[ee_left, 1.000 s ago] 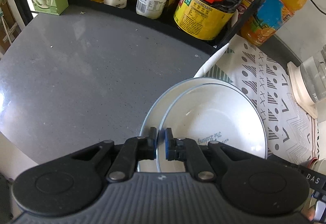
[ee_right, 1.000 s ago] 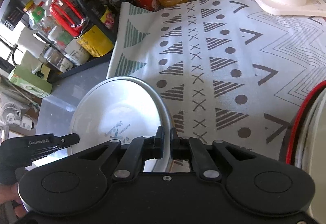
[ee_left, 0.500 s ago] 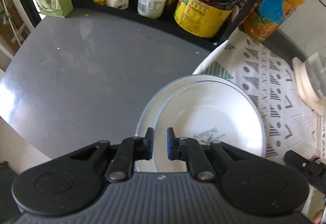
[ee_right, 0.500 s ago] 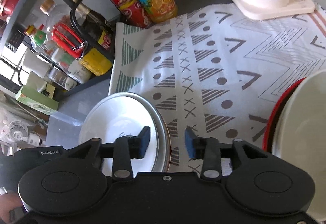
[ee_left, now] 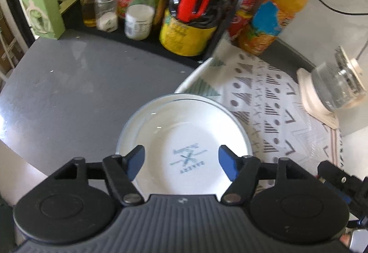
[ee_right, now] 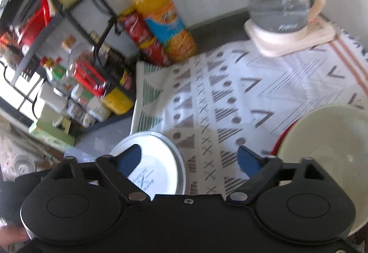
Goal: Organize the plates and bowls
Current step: 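Open both grippers and withdraw them from the plates, then move both grippers to the rim of the red-and-black bowl stack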
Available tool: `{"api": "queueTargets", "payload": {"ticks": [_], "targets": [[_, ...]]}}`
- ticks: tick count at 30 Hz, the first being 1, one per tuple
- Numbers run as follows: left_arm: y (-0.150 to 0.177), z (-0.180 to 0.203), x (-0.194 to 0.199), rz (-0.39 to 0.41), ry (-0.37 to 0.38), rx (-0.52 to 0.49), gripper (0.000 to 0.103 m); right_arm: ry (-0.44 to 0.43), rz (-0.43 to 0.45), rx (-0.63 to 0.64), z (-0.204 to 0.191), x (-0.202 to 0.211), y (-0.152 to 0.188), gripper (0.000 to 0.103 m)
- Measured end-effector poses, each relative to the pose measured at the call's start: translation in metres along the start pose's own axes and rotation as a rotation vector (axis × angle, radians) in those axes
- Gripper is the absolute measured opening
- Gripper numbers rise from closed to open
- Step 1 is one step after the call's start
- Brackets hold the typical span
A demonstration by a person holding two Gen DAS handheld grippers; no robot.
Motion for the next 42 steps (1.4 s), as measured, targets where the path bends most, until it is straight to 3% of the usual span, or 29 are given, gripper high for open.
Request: {"api": "queueTargets", "payload": {"ticks": [7,18,34,42], "targets": [[0.007,0.040,0.016,0.017,0.074,-0.037,0.078,0.004,0.072,-0.092,0.018,0.033,-0.020,0.101],[0.032,0.107,0.029,0.002,0.187,-0.151,0.086,0.126,0.160,-0.118,0.065,0.077,-0.030,0.102],[0.071,0.190,0.029,-0.056,0.327,-0.292,0.086,0.296,0.219,-0.235,0.146,0.122,-0.007,0.102],[0.085,0.207,0.015,-0.093,0.345,-0.323,0.086,0.347,0.225,-0.292,0.173,0.132,0.010,0.102]]}}
Point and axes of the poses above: each gripper's, at about its wrist camera, not at the fingertips, and x roughly against the way its jaws point, z to its right, y to its underside, the point moved 8 cm from there along -x, roughly the way its jaws point, and after that the axes turned 10 degrees about z, right-handed, at the moved point
